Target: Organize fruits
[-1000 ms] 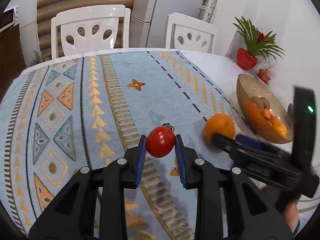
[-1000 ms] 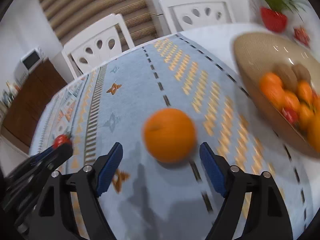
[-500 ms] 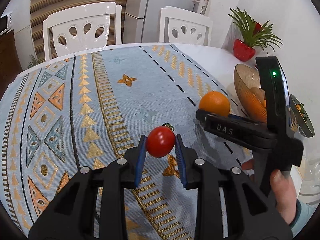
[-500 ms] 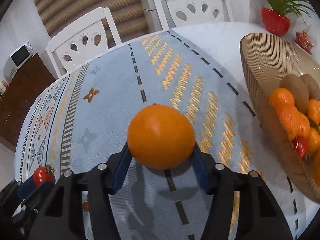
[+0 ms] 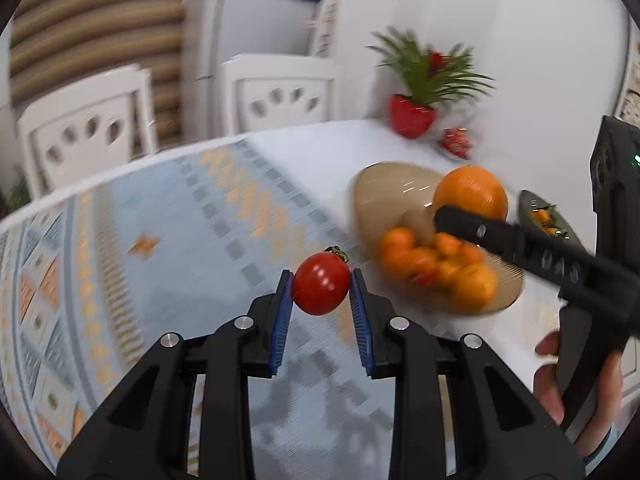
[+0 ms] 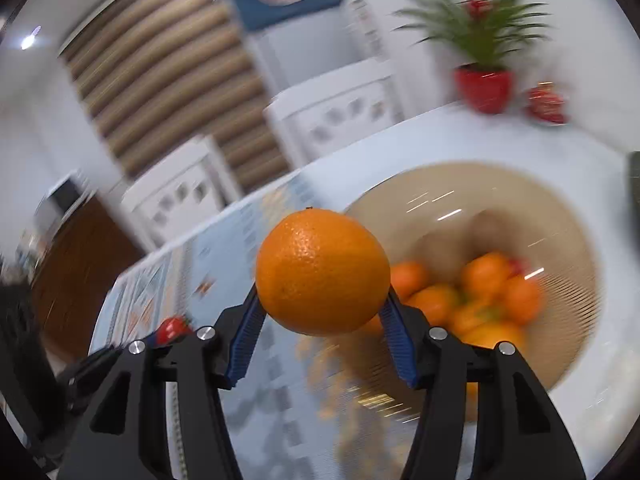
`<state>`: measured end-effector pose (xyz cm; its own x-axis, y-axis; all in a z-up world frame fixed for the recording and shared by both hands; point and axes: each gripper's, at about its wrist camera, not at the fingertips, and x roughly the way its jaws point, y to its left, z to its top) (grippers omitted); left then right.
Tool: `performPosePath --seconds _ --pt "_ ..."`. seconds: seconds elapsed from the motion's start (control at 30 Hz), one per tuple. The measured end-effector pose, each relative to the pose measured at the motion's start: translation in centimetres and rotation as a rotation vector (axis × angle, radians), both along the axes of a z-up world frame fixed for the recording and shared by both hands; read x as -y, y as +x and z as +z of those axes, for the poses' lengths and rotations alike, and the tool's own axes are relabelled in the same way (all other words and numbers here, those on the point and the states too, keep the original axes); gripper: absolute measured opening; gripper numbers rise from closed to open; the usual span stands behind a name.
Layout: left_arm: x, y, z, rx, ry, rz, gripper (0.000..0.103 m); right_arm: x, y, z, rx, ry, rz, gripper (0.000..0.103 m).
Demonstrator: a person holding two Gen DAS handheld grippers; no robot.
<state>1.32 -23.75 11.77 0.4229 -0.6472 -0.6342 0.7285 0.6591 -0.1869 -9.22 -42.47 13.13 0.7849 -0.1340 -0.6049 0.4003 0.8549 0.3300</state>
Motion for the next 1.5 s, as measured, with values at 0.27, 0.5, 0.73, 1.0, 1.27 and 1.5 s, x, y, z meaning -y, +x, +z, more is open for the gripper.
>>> performPosePath --seconds 0.27,0.5,0.73,1.0,1.27,1.5 --pt "10.9 0.0 -0.8 -0.027 -0.001 -0.107 0.028 9.9 -0.6 -0.3 -0.080 0.041 -0.155 0.056" --pt "15.6 3.0 -4.0 -0.124 0.080 -0.091 0.028 12.6 4.9 -3.3 -0.186 0.090 -0.144 0.056" --pt "15.3 4.1 -3.7 -0.114 0.055 -0.066 0.073 13.2 6.3 -3.5 -0.193 0.076 -0.138 0.059" --pt "8.1 2.3 -1.1 -0.104 0.000 0.020 0.075 9.2 1.7 0.1 -0.086 0.032 -0.074 0.073" --pt "-6.8 -5.5 0.2 -0.024 0.029 0.312 0.086 -4.7 -3.5 0.1 -0.049 -0.047 0.218 0.087" --pt "-17.4 -11.8 -4.3 0.031 0.158 0.598 0.086 -16.7 -6.3 -6.1 -0.095 -0.203 0.355 0.091"
